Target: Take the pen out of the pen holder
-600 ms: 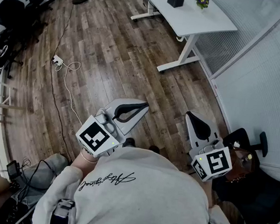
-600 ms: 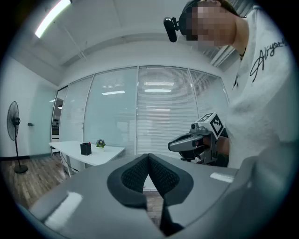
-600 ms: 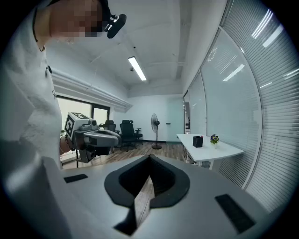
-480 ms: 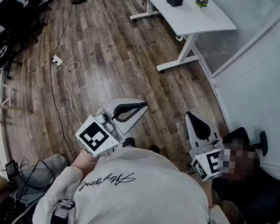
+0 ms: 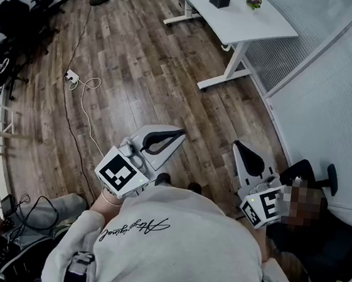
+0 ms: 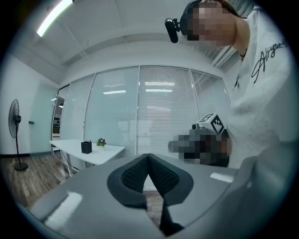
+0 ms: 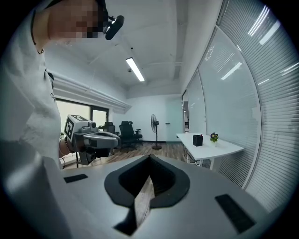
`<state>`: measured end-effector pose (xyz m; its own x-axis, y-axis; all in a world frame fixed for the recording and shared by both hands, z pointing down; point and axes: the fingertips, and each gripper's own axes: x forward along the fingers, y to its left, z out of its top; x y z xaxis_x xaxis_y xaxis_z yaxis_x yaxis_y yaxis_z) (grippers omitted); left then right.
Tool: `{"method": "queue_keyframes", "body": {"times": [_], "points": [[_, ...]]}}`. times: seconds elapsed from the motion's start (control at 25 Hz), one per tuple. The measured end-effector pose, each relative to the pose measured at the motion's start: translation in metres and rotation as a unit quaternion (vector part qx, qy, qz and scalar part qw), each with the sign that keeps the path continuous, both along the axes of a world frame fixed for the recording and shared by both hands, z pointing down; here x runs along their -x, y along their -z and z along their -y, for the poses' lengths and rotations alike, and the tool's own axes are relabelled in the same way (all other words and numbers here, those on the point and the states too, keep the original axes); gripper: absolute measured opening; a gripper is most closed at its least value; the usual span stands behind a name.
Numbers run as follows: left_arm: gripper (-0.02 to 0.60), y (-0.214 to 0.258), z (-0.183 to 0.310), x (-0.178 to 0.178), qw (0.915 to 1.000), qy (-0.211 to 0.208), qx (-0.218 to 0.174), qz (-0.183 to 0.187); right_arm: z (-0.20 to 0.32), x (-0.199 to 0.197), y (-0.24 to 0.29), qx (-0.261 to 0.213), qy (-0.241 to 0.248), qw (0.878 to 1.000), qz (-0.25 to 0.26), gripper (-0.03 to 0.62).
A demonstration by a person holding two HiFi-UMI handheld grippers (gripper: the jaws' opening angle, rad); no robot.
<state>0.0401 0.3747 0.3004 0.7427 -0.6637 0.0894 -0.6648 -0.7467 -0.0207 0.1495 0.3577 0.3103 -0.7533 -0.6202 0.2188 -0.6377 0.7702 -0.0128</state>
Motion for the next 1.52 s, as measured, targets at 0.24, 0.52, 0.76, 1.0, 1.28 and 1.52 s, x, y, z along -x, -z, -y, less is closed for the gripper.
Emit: {"method": "queue_keyframes", "body": {"times": [0.24,0.52,0.76,1.0,1.28,1.52], "points": [[-0.008,-0.002,-0.003,0.001,1.0,0.001,0.004,0.001,-0.002,0.002,-0.001,0.003,-0.003,1.0,0.005,0.002],[-0.008,-0.004,-0.005,0.002,1.0,0.0,0.006,-0.001,-0.001,0.003,-0.001,0.005,-0.011,1.0,0.017,0.003],[-0.009,-0.006,-0.005,0.001,0.9999,0.0,0.01,-0.004,-0.004,0.004,0.0,0.003,-0.013,1.0,0.023,0.003],[-0.008,-0.003,-0.006,0.005,1.0,-0.006,0.002,-0.004,0.0,0.008,0.006,-0.004,-0.022,0.999,0.027,0.003],[0.056,-0.007,-0.002,0.018,0.9997,0.017,0.015,0.006,0.001,0.015,0.014,-0.011,-0.024,0.998,0.049,0.091],[0.221,-0.005,0.006,0.032,0.9988,0.047,0.011,-0.004,0.006,0.014,0.015,-0.012,-0.047,0.997,0.065,0.256]]}}
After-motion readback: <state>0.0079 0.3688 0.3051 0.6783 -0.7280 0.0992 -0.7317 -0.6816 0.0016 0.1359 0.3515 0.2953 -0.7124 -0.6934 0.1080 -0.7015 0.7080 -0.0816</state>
